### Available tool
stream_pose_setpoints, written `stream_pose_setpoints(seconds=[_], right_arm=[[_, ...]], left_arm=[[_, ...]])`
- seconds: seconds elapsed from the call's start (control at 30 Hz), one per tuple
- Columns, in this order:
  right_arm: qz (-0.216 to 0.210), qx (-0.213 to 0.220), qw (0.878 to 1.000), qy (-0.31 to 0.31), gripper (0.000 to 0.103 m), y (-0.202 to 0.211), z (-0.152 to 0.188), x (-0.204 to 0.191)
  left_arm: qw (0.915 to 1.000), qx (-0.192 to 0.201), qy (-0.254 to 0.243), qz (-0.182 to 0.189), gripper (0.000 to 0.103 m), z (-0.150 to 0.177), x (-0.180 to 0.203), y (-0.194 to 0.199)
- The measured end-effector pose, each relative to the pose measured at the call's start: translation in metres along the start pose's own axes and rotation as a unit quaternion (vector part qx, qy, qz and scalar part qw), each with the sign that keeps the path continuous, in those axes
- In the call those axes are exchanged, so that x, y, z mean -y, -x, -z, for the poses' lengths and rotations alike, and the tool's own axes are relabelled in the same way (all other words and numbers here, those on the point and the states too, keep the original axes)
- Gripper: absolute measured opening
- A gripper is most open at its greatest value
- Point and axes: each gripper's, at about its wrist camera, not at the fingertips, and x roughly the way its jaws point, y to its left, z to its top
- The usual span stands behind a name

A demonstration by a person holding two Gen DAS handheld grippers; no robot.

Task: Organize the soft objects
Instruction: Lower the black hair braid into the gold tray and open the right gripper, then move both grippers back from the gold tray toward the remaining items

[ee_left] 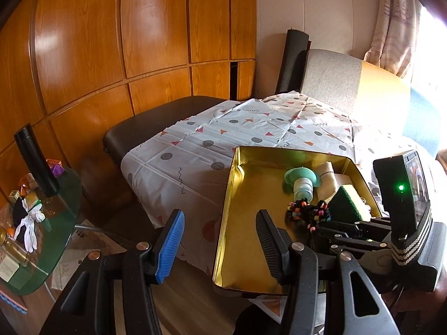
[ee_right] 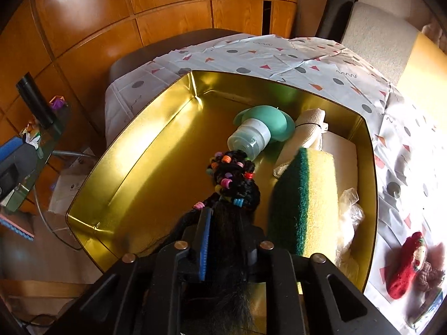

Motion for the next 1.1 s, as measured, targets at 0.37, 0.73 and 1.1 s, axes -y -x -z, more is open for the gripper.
stream_pose_setpoints(seconds=[0.37,0.73,1.1], right_arm=[[-0.003,0.037,0.999,-0.027,0.04,0.027,0.01,0.008],[0.034,0.108,0.992,-0.046,0.048,0.081,0.023,0.024],[0.085,0.137,0.984,-0.074,0.054,0.121,0.053,0.066]], left_arm=[[0.9999,0.004,-0.012,-0.001,0.054,-0.001,0.008,0.006],[0.9995,0.003,-0.03,0.008,0.054,-0.001,0.022,0.01],[0.997,0.011,-0.071,0.03,0.054,-0.002,0.056,0.019]])
